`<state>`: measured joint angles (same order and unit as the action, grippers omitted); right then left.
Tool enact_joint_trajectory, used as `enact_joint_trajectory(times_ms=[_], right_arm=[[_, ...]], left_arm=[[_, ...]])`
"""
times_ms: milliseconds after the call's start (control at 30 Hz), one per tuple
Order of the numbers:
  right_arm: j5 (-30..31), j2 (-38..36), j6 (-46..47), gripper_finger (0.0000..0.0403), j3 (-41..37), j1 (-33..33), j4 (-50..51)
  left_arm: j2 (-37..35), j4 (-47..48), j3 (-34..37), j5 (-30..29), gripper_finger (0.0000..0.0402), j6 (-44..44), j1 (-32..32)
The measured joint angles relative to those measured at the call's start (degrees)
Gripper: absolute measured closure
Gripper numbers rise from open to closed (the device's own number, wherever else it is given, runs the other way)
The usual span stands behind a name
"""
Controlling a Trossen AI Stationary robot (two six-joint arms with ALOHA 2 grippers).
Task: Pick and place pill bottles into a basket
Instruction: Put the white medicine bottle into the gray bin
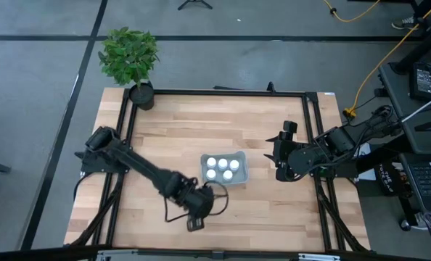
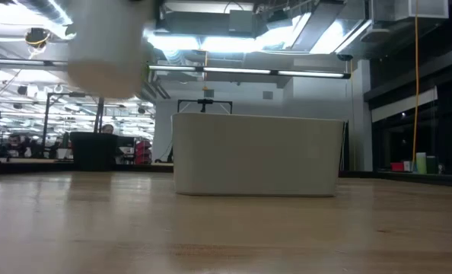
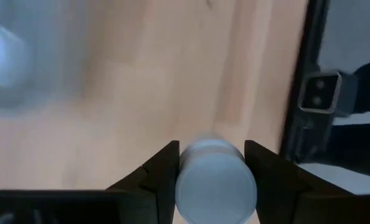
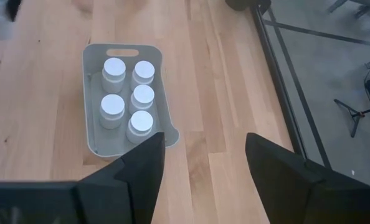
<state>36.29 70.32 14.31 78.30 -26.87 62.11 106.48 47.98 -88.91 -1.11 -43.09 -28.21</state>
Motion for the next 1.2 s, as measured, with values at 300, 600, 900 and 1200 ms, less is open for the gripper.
enact_joint_trajectory(times_ms=[300, 600, 900, 1200], right_arm=[[-0.42, 0.01, 1.09, 0.0178, 0.00, 0.02, 1.60], [-0.44, -0.47, 6.66, 0.0178, -0.02, 0.02, 9.56], [0.16, -4.86, 11.13, 0.0178, -0.01, 0.02, 10.77], [0.48, -5.62, 13.83, 0.0178, -0.02, 0.02, 12.73]], left_arm=[[-0.04, 8.12, -13.41, -1.50, 0.0253, 16.69, 10.43], [-0.08, 6.06, -15.92, 0.61, 0.0253, 27.39, 20.13], [5.42, 2.93, -16.87, 7.63, 0.0253, 34.18, 23.65], [18.17, 7.12, -36.06, 9.93, 0.0253, 42.36, 23.84]])
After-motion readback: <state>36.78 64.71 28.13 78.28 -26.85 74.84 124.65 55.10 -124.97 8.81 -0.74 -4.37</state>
